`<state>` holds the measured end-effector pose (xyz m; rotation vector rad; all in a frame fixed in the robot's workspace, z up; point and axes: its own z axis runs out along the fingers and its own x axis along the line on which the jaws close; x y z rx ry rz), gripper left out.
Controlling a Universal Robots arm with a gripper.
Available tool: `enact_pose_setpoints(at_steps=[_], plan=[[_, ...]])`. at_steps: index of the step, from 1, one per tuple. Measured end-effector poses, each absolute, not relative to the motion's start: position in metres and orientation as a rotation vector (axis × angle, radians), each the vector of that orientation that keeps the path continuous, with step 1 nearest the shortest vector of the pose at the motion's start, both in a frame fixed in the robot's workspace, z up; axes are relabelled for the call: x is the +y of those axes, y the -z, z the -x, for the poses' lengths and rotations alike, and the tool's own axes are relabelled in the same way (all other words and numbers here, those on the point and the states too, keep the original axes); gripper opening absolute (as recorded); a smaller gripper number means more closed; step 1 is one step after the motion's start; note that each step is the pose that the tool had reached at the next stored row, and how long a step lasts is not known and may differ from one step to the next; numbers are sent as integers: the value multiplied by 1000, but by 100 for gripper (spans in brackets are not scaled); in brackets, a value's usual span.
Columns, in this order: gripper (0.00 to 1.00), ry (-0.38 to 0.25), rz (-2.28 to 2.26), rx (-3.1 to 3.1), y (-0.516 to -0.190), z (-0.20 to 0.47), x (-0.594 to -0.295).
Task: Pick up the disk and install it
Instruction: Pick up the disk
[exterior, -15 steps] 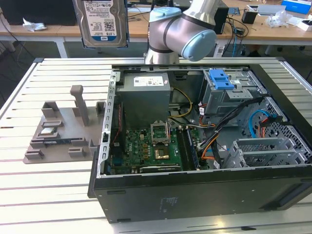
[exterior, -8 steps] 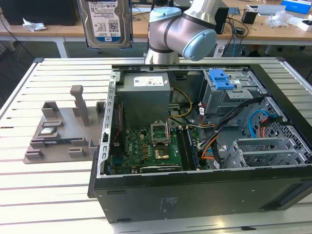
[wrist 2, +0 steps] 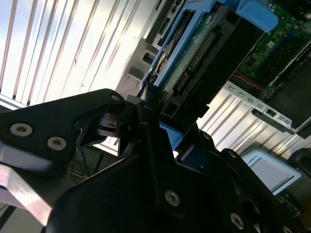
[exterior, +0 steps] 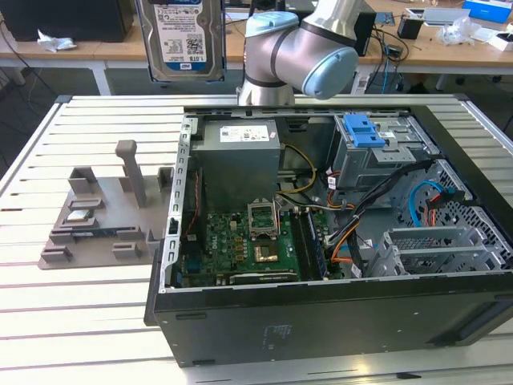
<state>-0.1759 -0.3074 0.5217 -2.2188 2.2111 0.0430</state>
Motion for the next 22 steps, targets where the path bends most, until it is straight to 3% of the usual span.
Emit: enact_pose_setpoints(at_steps=[22], plan=[[37, -47, 2220, 2213, -519, 139, -359]])
